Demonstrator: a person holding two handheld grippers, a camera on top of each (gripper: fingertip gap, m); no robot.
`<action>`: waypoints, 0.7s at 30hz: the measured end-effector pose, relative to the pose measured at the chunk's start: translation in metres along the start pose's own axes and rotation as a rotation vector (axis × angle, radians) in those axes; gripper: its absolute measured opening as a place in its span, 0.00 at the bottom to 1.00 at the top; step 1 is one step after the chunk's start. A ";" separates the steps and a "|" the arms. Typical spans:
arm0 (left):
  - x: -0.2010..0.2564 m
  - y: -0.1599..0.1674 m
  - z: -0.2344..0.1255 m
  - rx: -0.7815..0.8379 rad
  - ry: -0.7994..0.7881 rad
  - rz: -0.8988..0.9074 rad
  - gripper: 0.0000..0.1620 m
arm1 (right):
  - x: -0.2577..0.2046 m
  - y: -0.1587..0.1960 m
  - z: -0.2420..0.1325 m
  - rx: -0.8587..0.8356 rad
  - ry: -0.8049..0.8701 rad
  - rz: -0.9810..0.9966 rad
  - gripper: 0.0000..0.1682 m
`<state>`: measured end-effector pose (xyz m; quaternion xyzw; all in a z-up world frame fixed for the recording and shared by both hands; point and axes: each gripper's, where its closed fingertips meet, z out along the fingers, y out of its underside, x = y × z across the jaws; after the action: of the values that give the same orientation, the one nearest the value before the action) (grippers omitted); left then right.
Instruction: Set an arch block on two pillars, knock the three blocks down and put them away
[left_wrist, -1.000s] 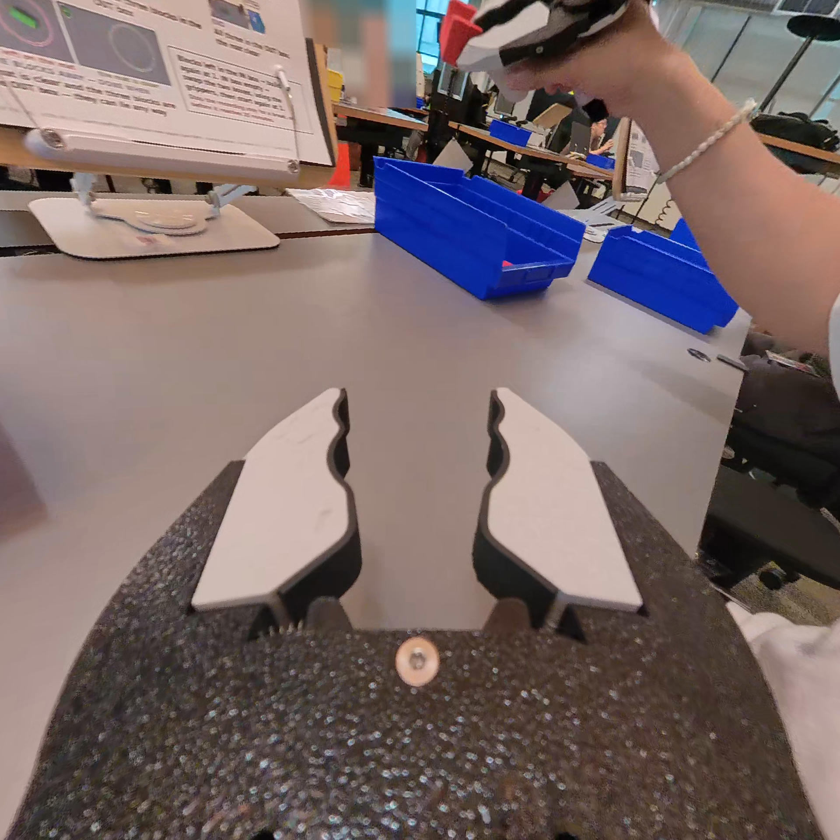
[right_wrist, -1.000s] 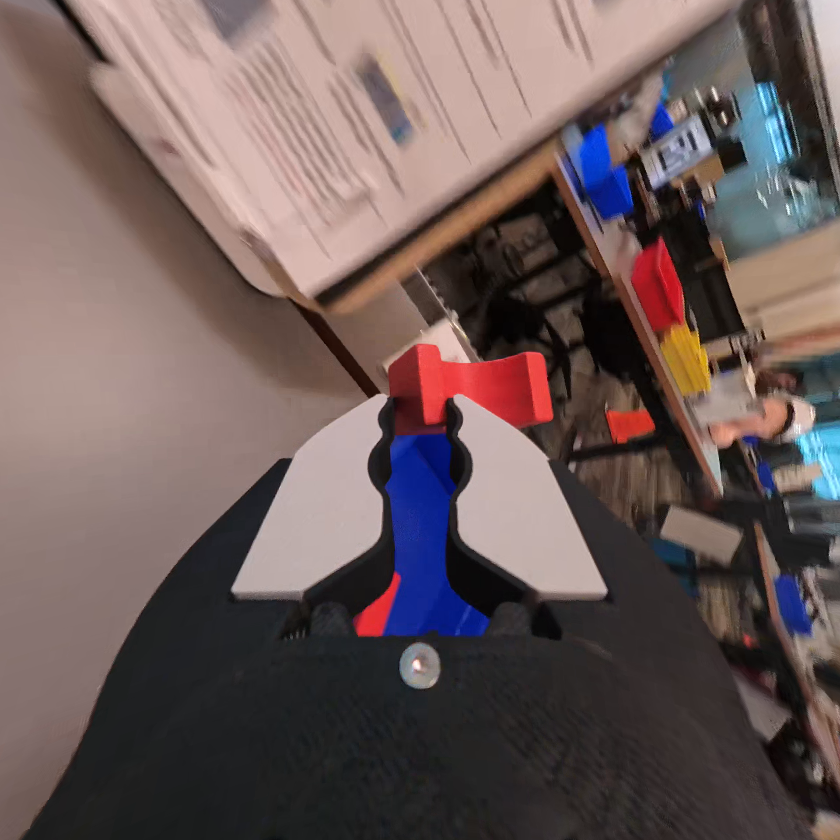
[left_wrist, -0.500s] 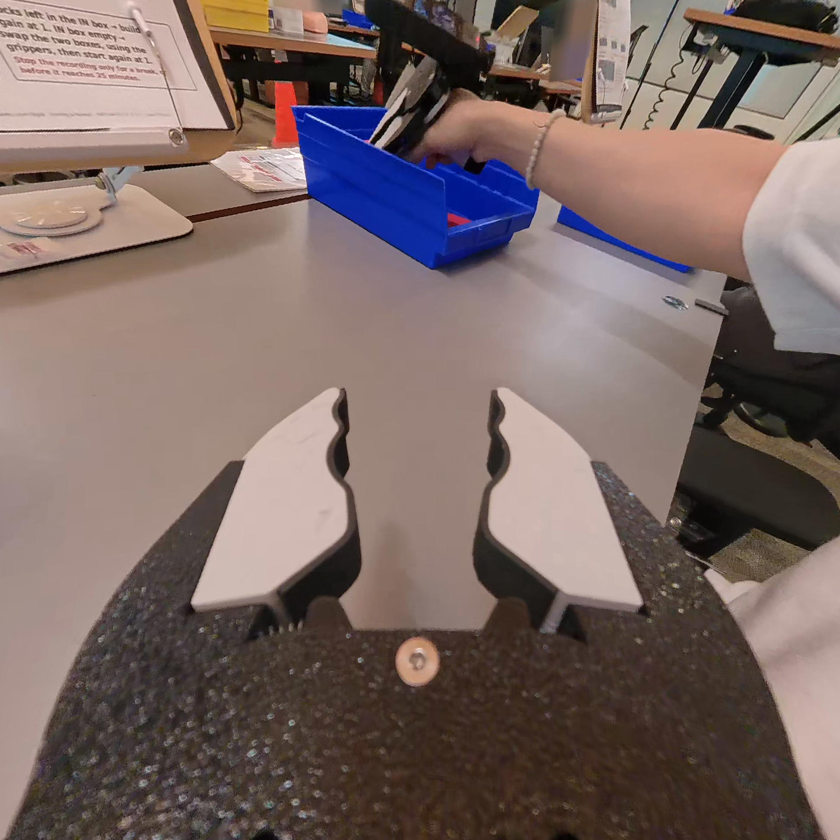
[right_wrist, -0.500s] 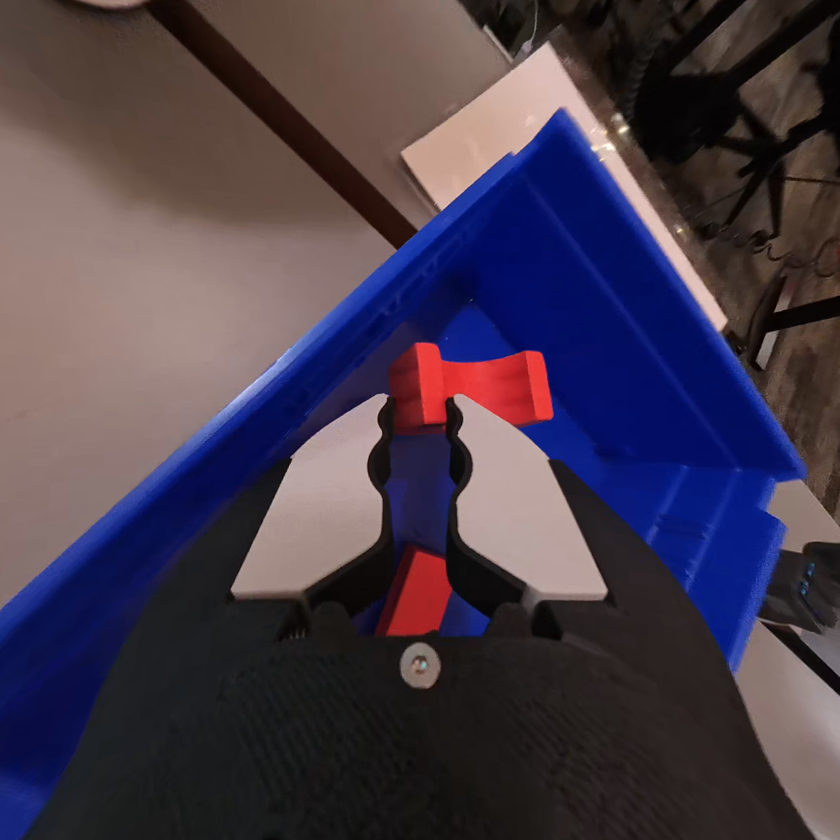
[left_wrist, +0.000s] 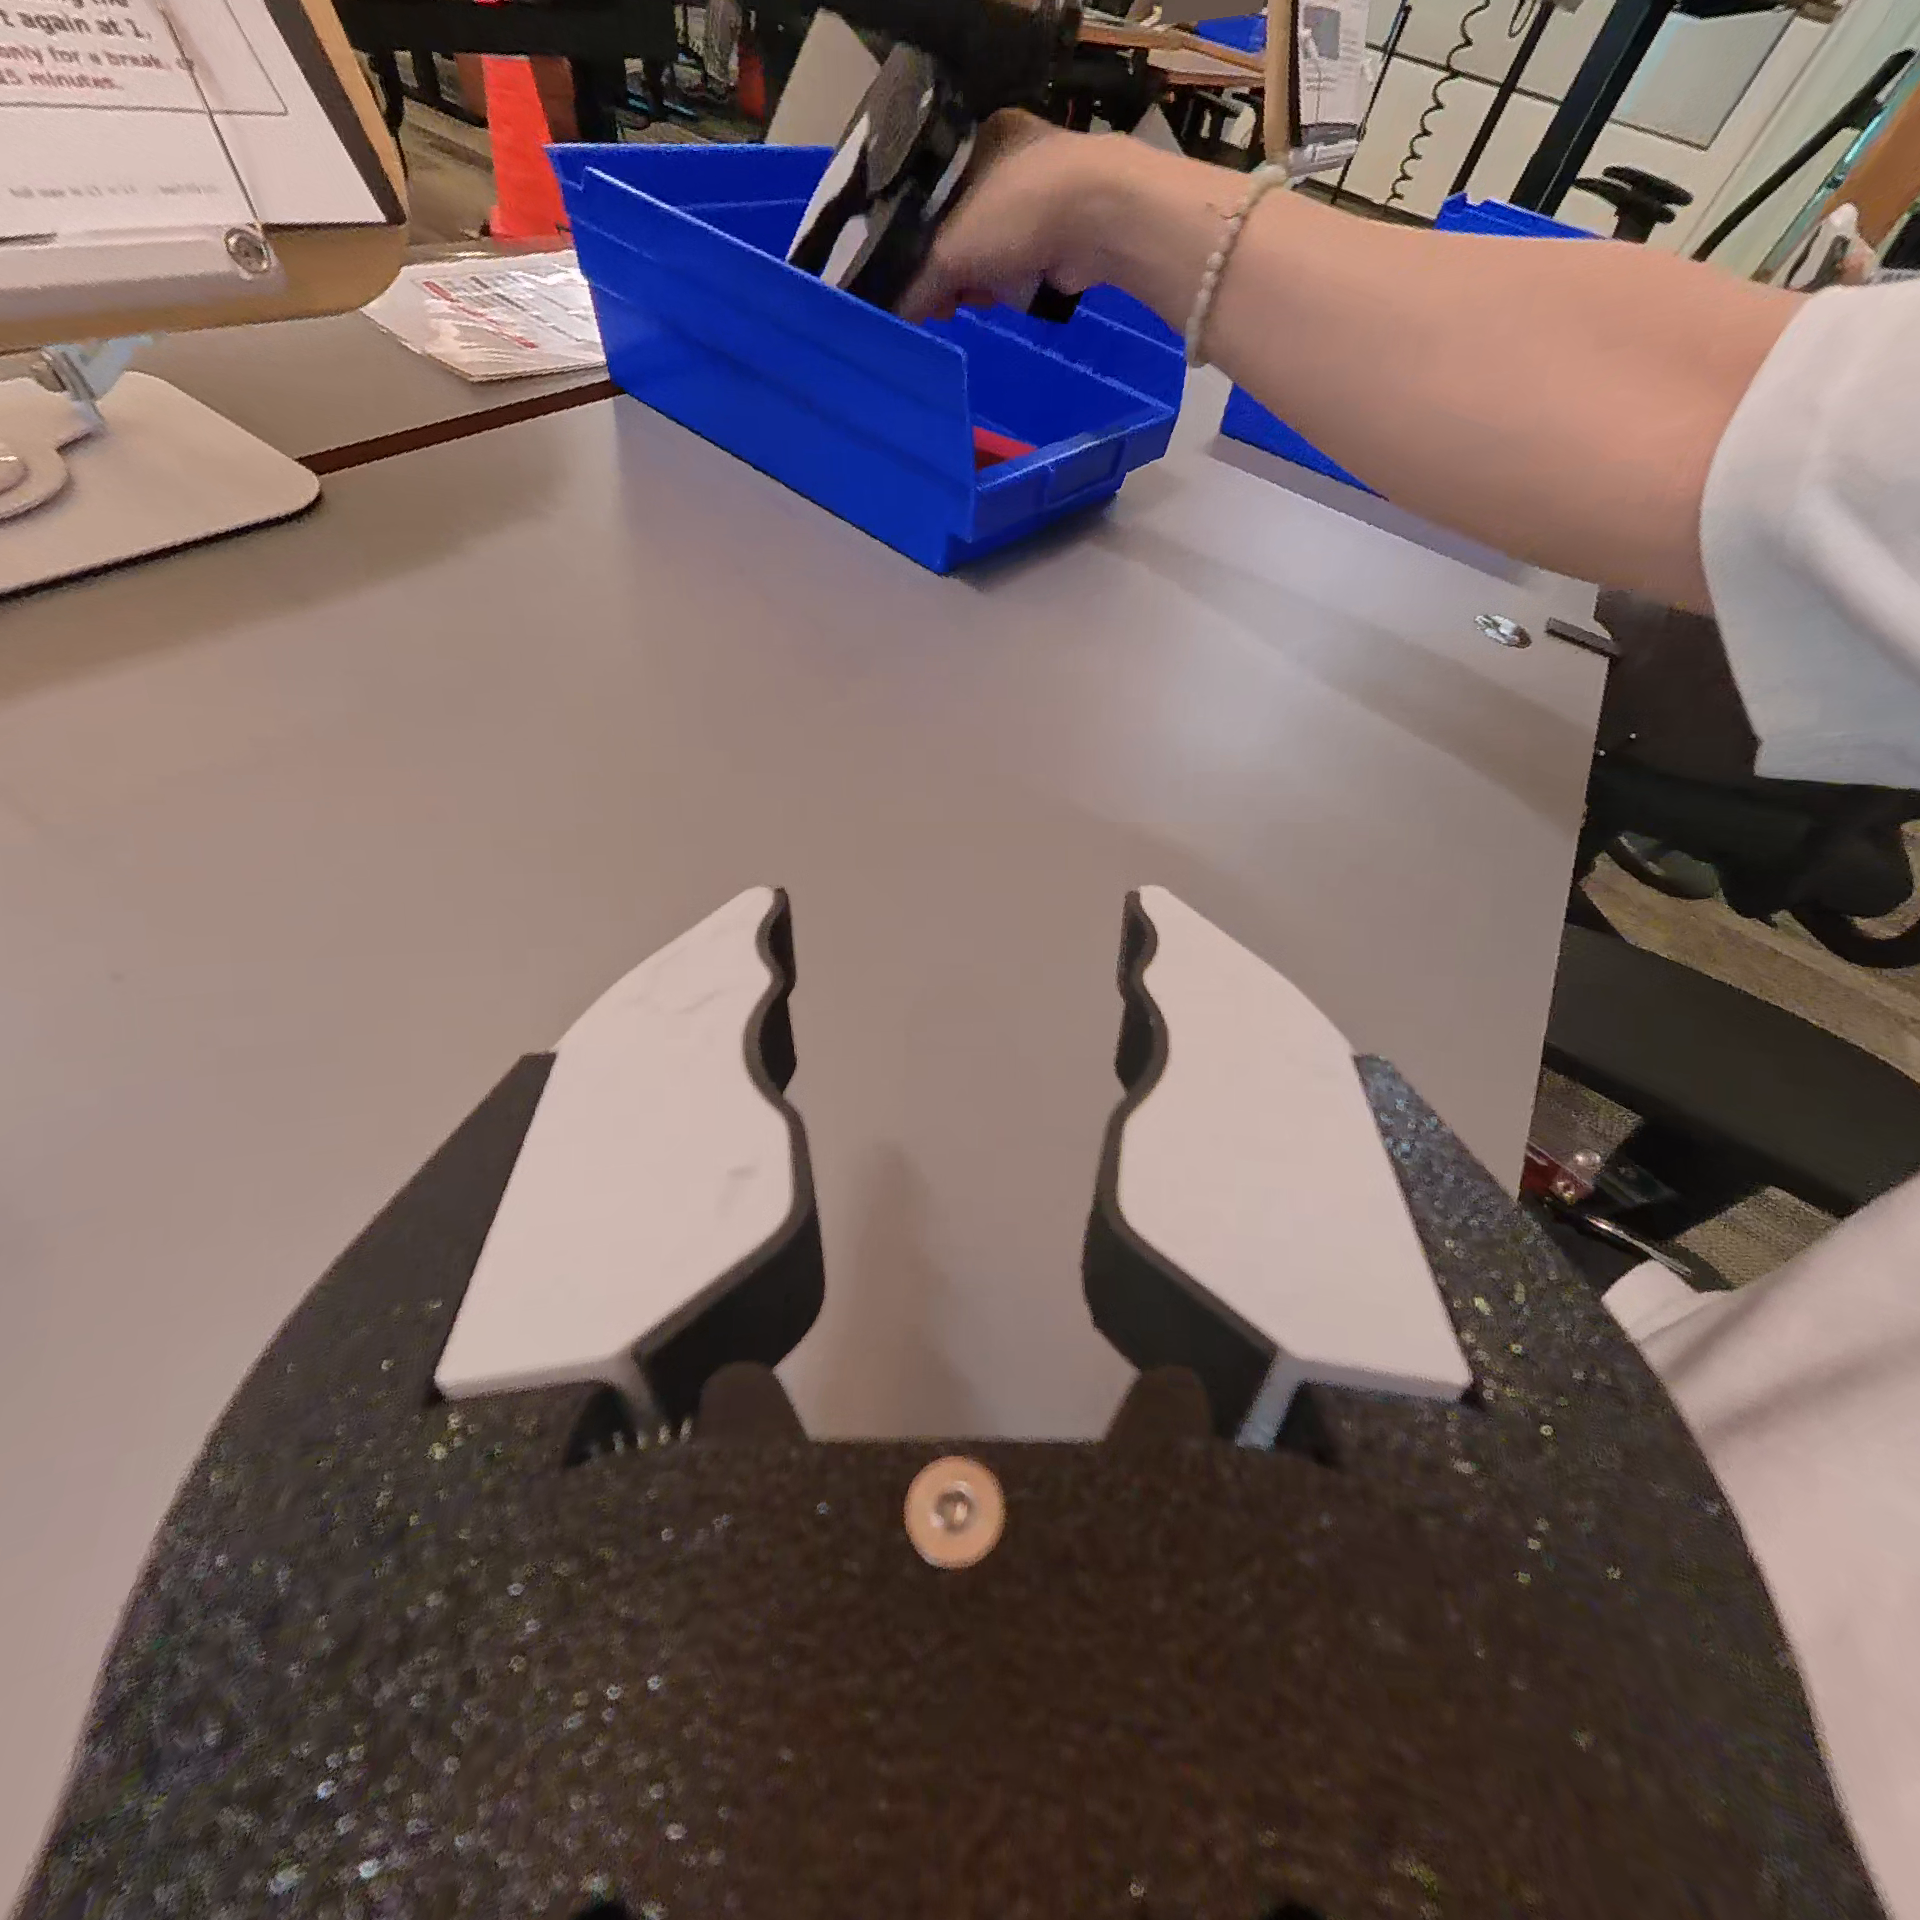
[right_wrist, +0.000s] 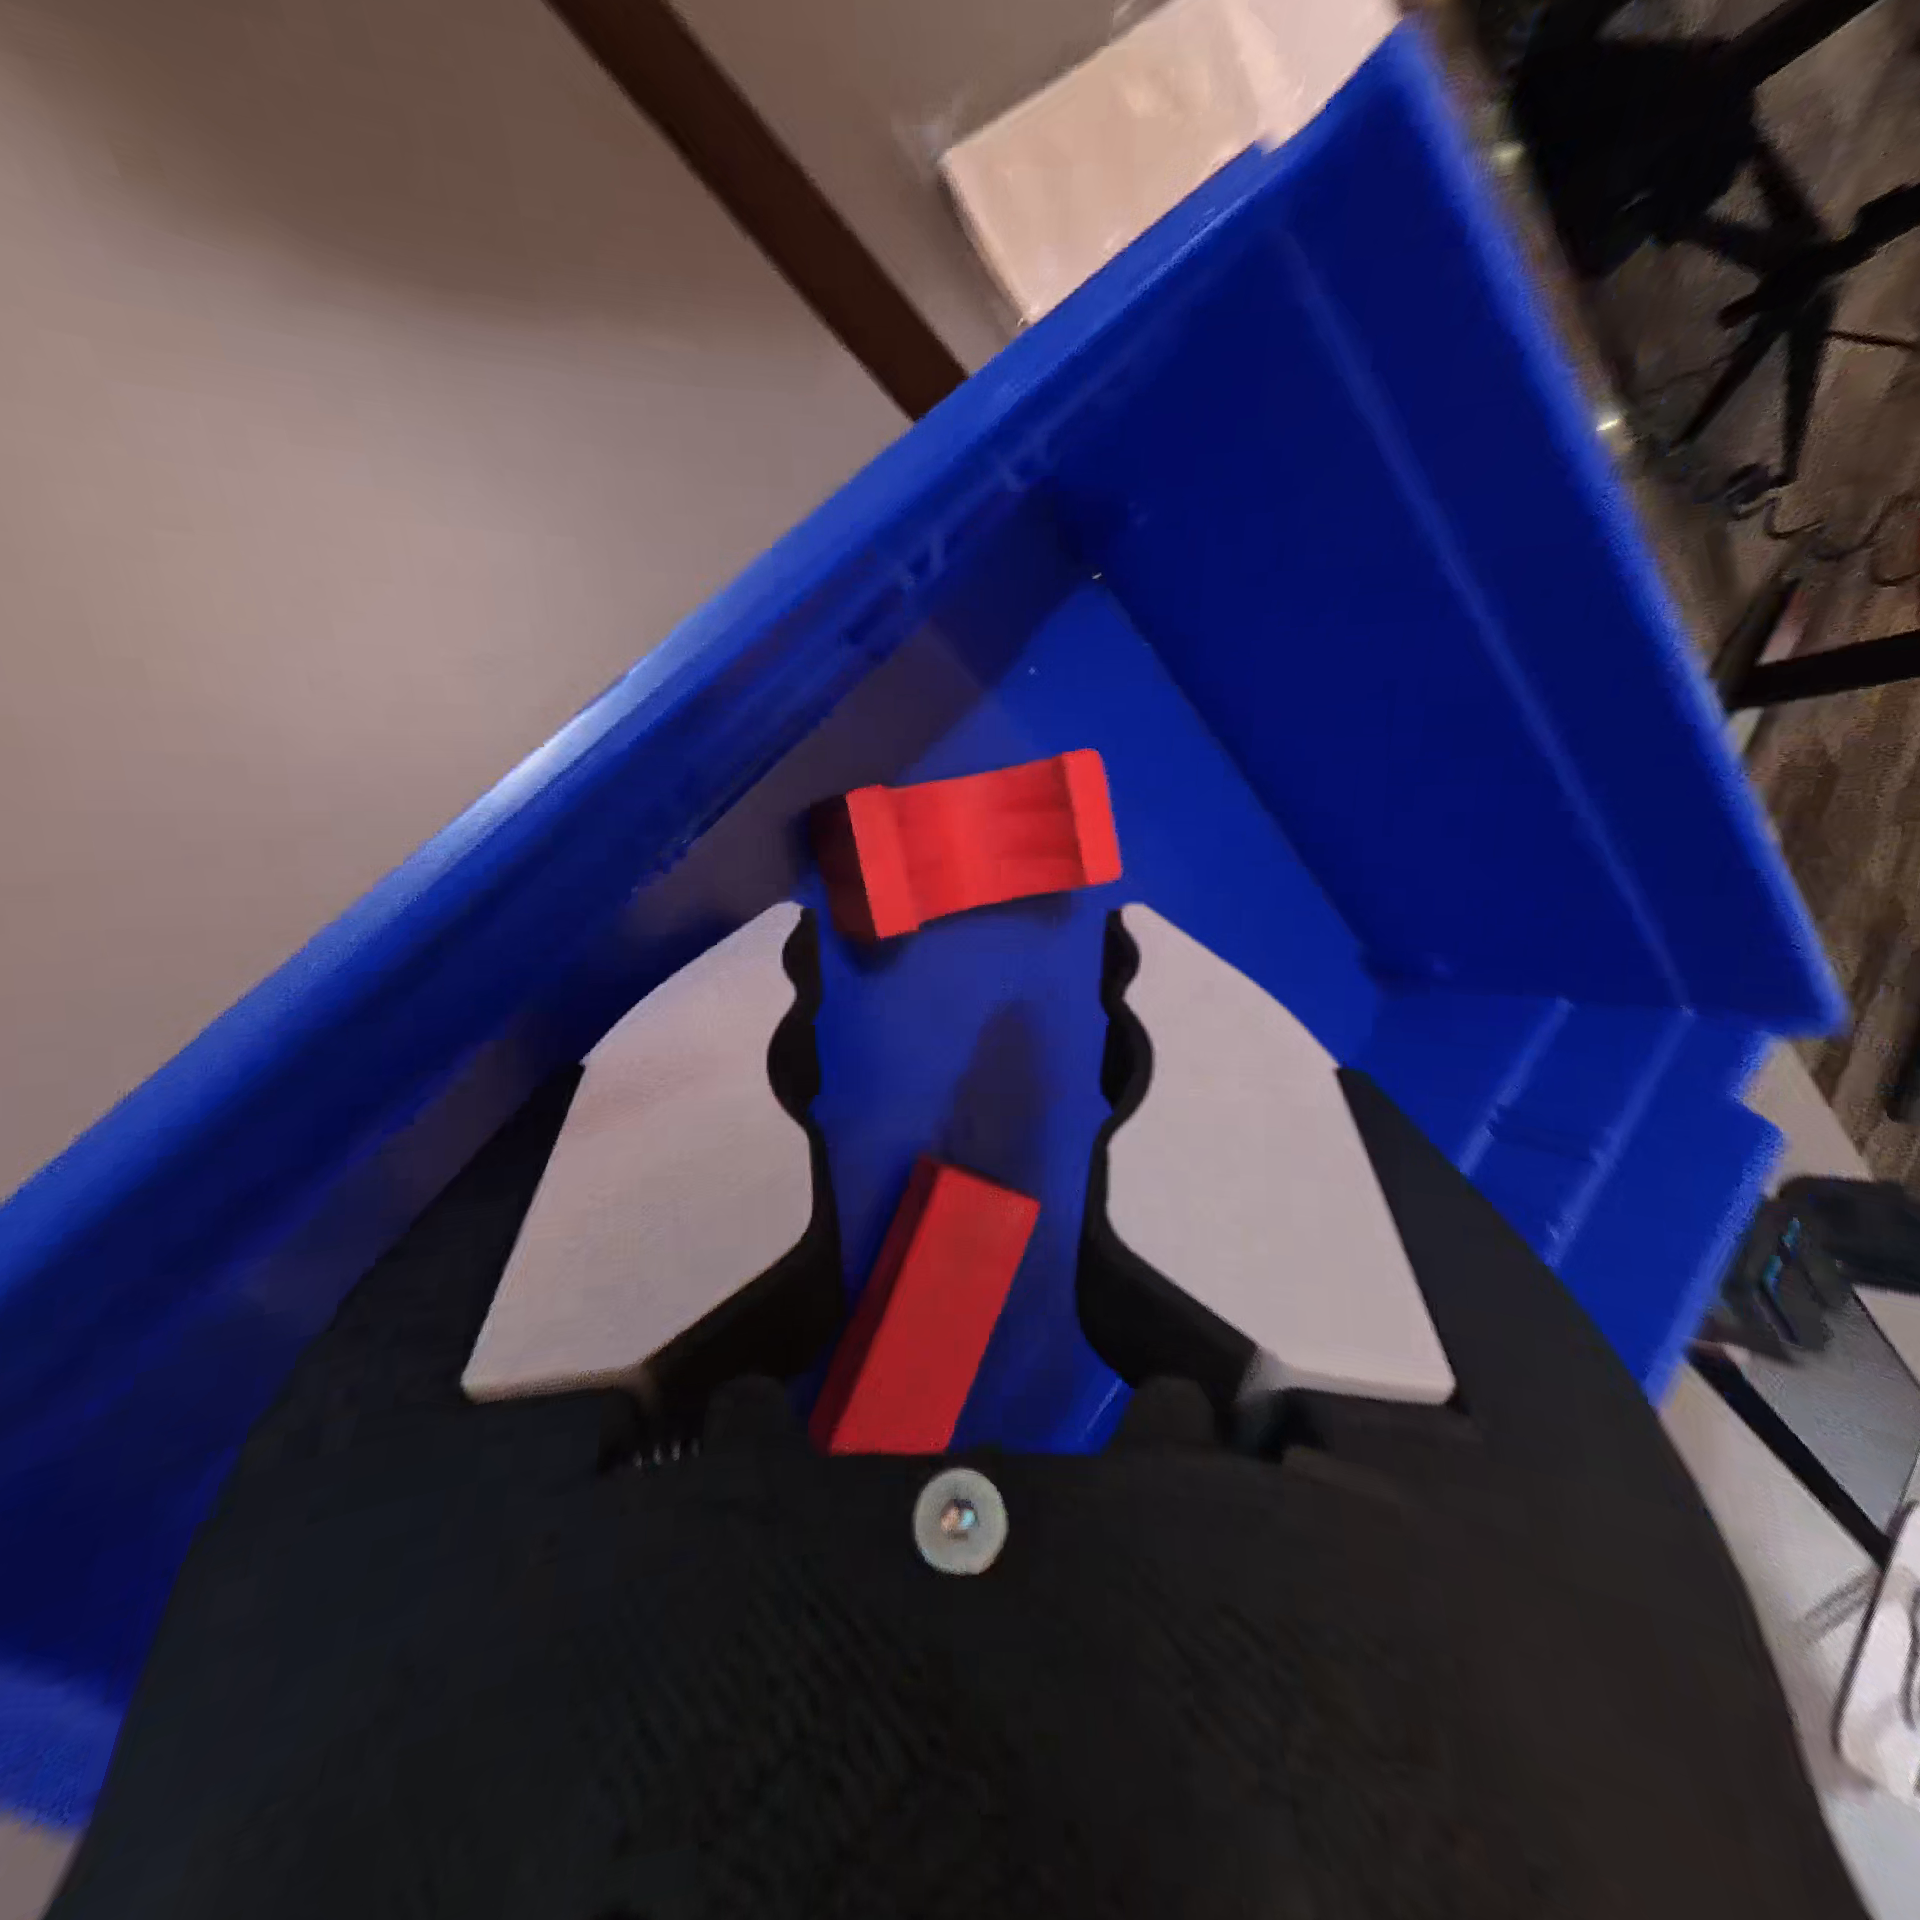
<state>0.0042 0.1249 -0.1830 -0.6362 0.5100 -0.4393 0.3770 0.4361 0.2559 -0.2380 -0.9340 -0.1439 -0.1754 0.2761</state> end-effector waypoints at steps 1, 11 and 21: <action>-0.002 -0.002 -0.001 -0.002 0.002 0.007 0.37 | 0.001 -0.002 -0.014 0.025 0.008 0.029 0.34; -0.069 -0.043 -0.055 0.044 -0.127 0.040 0.37 | -0.128 -0.015 -0.161 0.409 -0.155 0.092 0.41; -0.241 -0.054 -0.145 -0.230 -0.477 0.186 0.38 | -0.252 -0.008 -0.183 0.465 -0.320 0.101 0.41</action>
<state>-0.1378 0.3675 -0.1277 -0.7106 0.5097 -0.1798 0.4505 0.1615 0.1152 -0.1937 -0.8674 -0.1755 0.0258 0.4649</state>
